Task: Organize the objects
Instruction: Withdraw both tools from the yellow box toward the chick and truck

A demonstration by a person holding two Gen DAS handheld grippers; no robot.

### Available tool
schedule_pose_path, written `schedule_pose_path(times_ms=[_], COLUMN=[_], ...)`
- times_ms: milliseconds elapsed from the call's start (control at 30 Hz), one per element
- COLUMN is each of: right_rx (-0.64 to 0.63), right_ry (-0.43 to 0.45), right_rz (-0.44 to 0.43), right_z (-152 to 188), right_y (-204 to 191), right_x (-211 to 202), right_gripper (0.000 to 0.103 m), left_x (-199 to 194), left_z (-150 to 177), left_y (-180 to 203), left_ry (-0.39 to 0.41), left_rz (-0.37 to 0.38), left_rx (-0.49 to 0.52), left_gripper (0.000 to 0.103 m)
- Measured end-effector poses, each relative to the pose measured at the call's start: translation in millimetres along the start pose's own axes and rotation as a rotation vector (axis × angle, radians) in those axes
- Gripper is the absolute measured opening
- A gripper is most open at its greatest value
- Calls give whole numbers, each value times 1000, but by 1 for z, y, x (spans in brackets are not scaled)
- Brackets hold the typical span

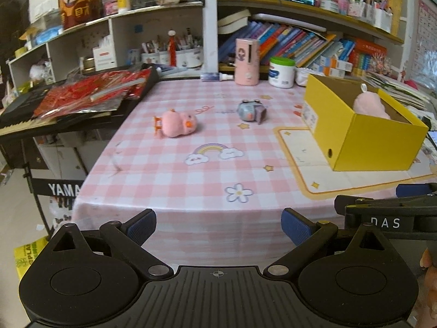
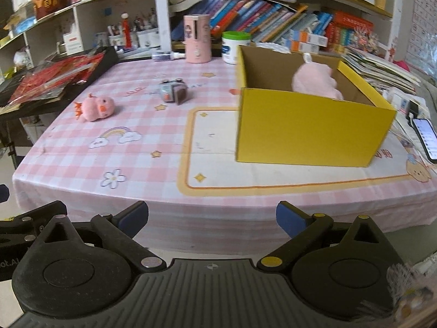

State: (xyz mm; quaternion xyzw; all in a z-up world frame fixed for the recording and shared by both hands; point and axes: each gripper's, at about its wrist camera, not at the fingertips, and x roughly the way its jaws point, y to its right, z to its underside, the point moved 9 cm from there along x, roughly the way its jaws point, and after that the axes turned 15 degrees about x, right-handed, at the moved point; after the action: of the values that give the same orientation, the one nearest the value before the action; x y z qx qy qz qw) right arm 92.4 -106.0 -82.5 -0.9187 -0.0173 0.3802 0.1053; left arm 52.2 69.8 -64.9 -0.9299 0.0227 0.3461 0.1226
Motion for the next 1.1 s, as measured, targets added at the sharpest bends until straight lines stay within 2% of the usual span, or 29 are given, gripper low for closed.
schedule_pose_path(times_ms=[333,733,1100], right_rx=[-30,-59,-92], right_ry=[11,-29,-33], right_rz=[-43,-49,-74], right_z=[-2,-8,-45], right_y=[-33,-50,-76], right_x=[3,30,73], right_gripper=[103,103,103], left_x=[1,23,64], left_z=[6,2,-25], left_y=[-25,-39,-64], left_ry=[-3,-20,-33], left_rz=[-16,-35,-62], left_rx=[-32,-56,-96], left_gripper=[99,100,100])
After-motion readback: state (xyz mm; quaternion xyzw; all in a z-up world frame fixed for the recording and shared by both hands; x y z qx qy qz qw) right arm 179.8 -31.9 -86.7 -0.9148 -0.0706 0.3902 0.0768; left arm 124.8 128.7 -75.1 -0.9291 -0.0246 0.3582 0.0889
